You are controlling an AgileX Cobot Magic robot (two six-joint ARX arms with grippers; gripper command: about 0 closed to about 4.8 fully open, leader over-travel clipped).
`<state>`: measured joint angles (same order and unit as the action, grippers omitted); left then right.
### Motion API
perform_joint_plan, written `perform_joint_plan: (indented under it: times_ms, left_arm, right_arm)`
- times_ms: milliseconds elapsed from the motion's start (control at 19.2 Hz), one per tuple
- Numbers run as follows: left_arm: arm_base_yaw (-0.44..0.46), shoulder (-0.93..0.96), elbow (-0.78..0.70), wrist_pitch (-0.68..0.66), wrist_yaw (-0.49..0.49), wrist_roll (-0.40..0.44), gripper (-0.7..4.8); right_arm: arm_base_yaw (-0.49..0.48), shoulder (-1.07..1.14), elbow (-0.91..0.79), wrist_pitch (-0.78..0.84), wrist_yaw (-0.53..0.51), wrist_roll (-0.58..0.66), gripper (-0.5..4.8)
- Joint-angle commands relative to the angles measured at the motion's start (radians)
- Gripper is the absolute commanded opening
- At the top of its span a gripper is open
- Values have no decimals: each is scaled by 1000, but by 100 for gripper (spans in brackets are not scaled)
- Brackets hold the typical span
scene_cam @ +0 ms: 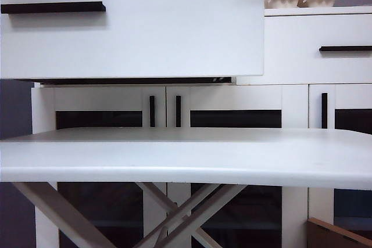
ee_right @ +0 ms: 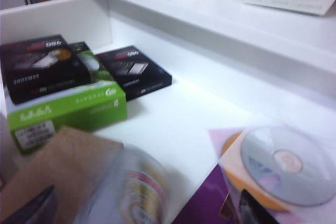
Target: Pick up a can of beer from the white table, open the left drawer, place the beer inside the drawer, and finally close the drawer.
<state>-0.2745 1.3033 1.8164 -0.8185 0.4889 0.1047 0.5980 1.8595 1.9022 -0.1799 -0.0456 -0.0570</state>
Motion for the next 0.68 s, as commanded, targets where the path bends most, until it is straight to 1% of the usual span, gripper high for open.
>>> perform_joint_plan:
  times_ms: [52,104,156,260,365,573,625,677]
  left_arm:
    - [0,-4,4,19,-34,4,-6]
    - [0,-4,4,19,-65,3,-6]
    - [0,-4,4,19,-70,1,-6]
    - [0,-5,4,17,-69,-11,-6]
    - [0,-5,4,-1,-69,-11,-6]
    - [0,-6,3,-77,-70,-6,-6]
    - [0,-6,3,-109,-70,8,-6]
    - [0,-6,3,-135,-71,27,-6]
  right_arm:
    - [1,-7,40,-8,6,0,277]
    - [1,-18,56,-34,6,0,52]
    - [1,-35,61,-56,7,0,-4]
    - [1,-79,62,-112,10,0,-6]
    - [1,-156,62,-249,11,1,-6]
    - [5,-299,61,-482,90,41,-6]
    - [5,-336,61,-532,104,68,-6]
    - [5,-358,61,-566,104,68,-6]
